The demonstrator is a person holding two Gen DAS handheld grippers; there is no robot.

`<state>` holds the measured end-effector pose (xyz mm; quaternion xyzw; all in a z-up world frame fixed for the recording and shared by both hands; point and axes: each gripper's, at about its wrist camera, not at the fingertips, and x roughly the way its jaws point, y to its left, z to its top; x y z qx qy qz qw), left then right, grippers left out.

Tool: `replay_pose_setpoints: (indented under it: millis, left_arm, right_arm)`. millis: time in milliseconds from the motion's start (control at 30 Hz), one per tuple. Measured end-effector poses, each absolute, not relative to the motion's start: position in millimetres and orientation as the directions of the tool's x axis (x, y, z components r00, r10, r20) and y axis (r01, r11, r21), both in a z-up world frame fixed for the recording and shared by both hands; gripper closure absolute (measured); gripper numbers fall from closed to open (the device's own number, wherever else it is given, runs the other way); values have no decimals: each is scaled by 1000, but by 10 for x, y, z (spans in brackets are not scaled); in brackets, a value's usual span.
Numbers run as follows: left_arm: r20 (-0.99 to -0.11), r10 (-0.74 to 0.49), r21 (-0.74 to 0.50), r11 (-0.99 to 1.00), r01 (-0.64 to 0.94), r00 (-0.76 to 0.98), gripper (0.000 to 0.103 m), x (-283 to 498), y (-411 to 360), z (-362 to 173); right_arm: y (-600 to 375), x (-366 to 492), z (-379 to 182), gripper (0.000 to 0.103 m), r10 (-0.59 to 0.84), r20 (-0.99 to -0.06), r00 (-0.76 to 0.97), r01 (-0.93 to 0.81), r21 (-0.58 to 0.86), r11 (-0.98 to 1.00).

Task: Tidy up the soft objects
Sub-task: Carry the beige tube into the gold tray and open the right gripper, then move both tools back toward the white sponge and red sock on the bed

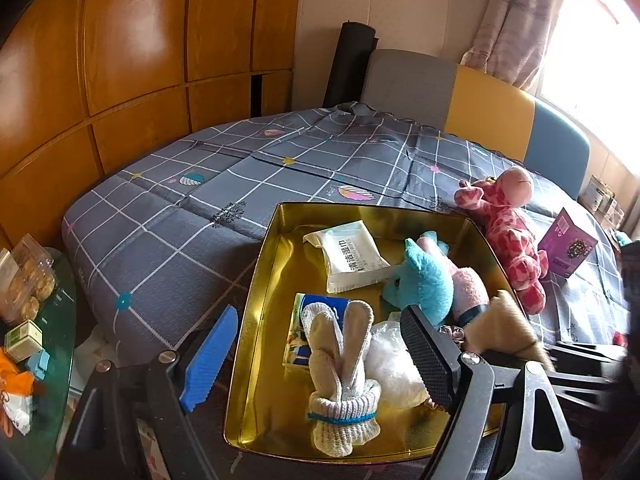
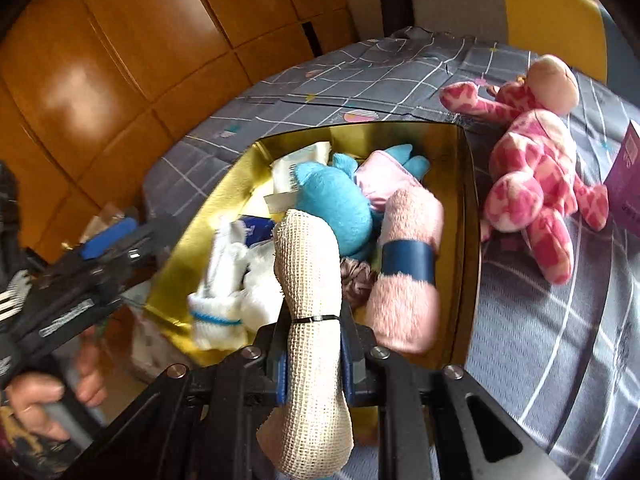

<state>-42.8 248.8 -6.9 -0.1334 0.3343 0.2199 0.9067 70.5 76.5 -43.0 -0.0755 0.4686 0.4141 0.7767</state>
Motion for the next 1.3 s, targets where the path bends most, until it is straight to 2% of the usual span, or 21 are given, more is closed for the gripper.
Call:
replay_pose_setpoints:
  millis: [267, 400, 633, 800, 867, 933, 1300]
  left_arm:
    - [-677, 302, -101, 866, -490, 672, 19, -412, 2523, -119]
    - [-679, 300, -101, 865, -491, 670, 19, -402, 2532, -136]
    - [-679, 300, -101, 866, -490, 670, 19, -393, 2528, -138]
    - [-677, 300, -96, 869, -485, 672, 19, -392, 2515, -144]
    - [-676, 299, -95, 871, -482, 674, 19, -393, 2499, -137]
    - [-674, 298, -94, 873, -478, 676, 19, -391, 2481, -129]
    - [-670, 284, -86, 888, -452, 686, 18, -390, 2366, -78]
  right_arm:
    - [1024, 873, -823, 84, 418, -864, 279, -702, 114, 703]
    - [1005, 890, -857, 78, 425, -864, 271, -692, 132, 709]
    - [929, 845, -774, 64, 454, -841, 294, -692, 141, 708]
    - [904, 794, -672, 59, 463, -824, 326, -686, 131, 716]
    - [873, 782, -618, 48, 472, -814, 339, -680, 136, 721]
    - [843, 770, -569, 43, 485, -801, 350, -675, 143, 724]
    - [603, 682, -290, 42, 492, -749, 443, -641, 120, 758]
